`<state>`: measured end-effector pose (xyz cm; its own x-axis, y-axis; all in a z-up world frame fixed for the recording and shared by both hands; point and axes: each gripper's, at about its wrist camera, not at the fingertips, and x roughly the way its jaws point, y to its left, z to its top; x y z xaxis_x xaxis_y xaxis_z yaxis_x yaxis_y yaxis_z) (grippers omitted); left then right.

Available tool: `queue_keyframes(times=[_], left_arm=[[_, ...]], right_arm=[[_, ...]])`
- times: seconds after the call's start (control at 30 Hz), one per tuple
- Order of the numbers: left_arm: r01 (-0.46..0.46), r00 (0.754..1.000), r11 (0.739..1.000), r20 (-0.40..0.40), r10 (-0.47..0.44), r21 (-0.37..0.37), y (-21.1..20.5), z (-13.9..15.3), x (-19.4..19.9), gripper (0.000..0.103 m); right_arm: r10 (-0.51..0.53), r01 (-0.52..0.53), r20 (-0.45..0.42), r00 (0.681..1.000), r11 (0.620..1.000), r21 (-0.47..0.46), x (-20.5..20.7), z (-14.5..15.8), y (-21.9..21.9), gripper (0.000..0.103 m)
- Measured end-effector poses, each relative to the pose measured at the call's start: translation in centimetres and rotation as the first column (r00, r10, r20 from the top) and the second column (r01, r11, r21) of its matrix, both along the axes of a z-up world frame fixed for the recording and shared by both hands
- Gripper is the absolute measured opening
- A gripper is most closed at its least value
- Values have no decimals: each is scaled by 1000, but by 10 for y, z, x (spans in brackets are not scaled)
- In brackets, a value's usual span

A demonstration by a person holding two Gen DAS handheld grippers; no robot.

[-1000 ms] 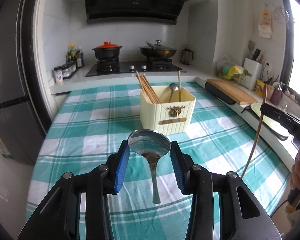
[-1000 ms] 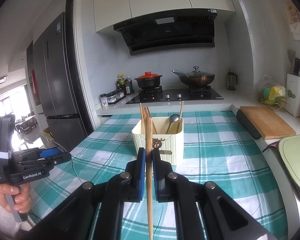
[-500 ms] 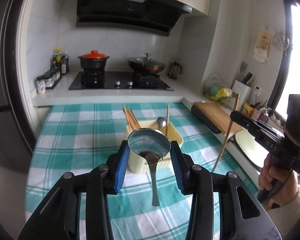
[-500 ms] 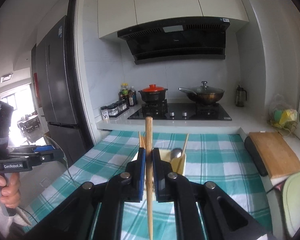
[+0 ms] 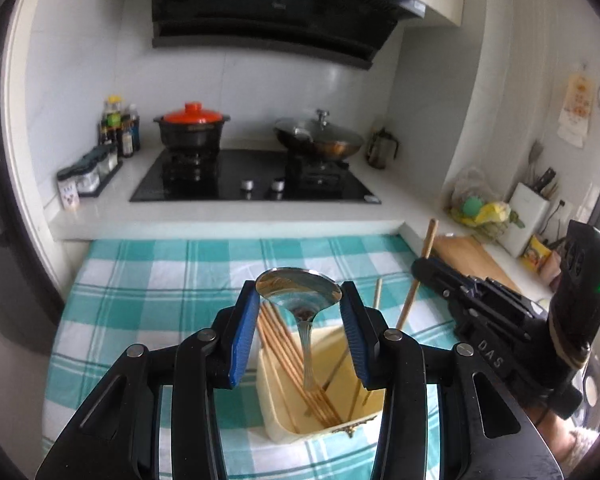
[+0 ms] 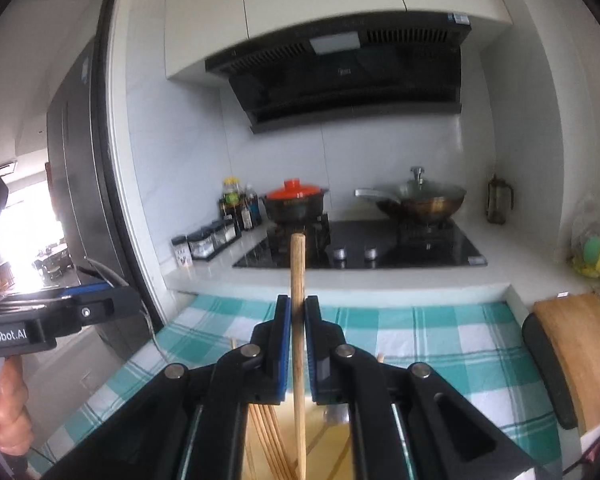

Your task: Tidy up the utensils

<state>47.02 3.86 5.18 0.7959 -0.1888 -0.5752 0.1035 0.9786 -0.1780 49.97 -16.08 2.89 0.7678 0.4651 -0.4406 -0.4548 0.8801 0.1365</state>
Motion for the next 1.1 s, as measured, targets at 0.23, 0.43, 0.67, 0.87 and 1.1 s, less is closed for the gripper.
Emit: queue_keyframes(times=[0.23, 0.43, 0.67, 0.87, 1.1], left_arm=[[2, 986, 1000, -165, 3, 31, -8, -75, 39, 42], [-21, 994, 996, -106, 30, 86, -5, -75, 18, 65], [-158, 985, 965, 97, 140, 211, -9, -51, -81, 102], [-211, 976, 942, 99, 192, 260, -28, -68, -165, 102], [-272, 960, 924, 142, 242, 270, -38, -63, -239, 103]], right_arm=[[18, -30, -212, 977, 998, -54, 38, -68, 8, 9], [11, -8, -196, 980, 1000, 13, 26, -48, -11, 57], [-120, 116, -97, 988, 993, -37, -71, -2, -45, 73], [-177, 173, -48, 983, 982, -78, -176, -8, -59, 87], [-177, 173, -14, 984, 972, -161, -247, -22, -54, 102]])
